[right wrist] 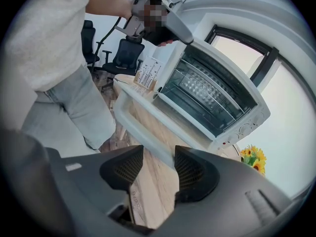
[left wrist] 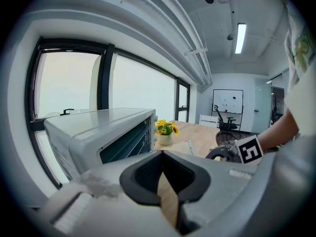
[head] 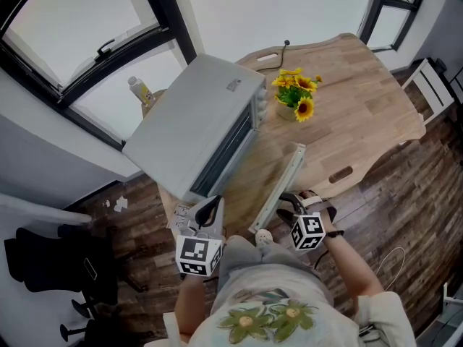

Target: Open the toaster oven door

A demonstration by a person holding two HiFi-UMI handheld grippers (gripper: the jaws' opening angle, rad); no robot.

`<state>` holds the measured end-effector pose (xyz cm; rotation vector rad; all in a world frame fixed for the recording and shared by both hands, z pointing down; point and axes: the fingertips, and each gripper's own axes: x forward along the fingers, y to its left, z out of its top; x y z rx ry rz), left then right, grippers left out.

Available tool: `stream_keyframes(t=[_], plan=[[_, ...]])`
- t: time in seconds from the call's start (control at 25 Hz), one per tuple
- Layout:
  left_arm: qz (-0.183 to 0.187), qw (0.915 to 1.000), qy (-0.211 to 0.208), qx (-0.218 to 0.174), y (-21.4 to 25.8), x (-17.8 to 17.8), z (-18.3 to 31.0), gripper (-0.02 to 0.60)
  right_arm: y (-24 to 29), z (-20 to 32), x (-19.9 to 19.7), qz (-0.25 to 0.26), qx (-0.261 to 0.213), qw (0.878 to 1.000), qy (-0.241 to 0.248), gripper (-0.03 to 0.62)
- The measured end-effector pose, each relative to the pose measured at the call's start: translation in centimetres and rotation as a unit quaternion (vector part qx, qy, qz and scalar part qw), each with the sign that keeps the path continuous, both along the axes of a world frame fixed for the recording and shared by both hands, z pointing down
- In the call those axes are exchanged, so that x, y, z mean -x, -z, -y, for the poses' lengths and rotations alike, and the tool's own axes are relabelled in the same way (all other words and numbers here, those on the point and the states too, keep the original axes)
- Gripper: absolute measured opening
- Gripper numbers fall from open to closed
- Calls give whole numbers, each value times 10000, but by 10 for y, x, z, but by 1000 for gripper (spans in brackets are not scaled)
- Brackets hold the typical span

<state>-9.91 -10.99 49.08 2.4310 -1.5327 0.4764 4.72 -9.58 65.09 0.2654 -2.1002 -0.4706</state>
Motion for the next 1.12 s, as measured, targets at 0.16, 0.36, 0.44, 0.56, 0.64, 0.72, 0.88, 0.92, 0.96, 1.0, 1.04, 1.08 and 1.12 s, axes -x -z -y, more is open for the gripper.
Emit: stream_keyframes(t=[0.16,0.36,0.44,0.56,0.64,0.72,0.88,0.92,0.96,1.0,1.04,1.08,1.12], plan=[[22,10000,-26,27,-2,-3,0,5,-5,-1,-1,71,-22,10000,6,201],[66,9999,-76,82,-5,-8,-1,5,-9,-2,-2,170,-63,9998,4,201],[91,9998,-105,107,-7,-10,-2,5,-11,-2,-2,214,-90,9997,4,201],[136,9997,-156,140,-9,-14,-4,5,-14,-1,-3,287,-144,9995,6,201],[170,9995,-183,167,-10,-16,-6,5,-17,-2,-3,328,-172,9993,-2,201],[200,9994,-193,186,-11,-16,-8,5,-19,-3,-4,363,-195,9991,-15,201],[233,9993,-193,217,-12,-16,-9,5,-23,-3,-5,415,-234,9989,-37,201],[240,9993,-199,229,-13,-17,-10,5,-24,-3,-6,425,-239,9988,-45,201],[247,9992,-206,239,-14,-17,-11,5,-25,-3,-6,434,-243,9987,-52,201],[253,9991,-212,247,-14,-17,-11,5,-26,-3,-6,441,-249,9987,-57,201],[257,9991,-218,256,-15,-17,-12,5,-27,-3,-6,446,-254,9987,-62,201],[259,9991,-224,263,-16,-17,-13,5,-28,-4,-5,451,-257,9986,-66,201],[261,9990,-230,269,-16,-17,-13,5,-28,-4,-5,456,-258,9986,-71,201]])
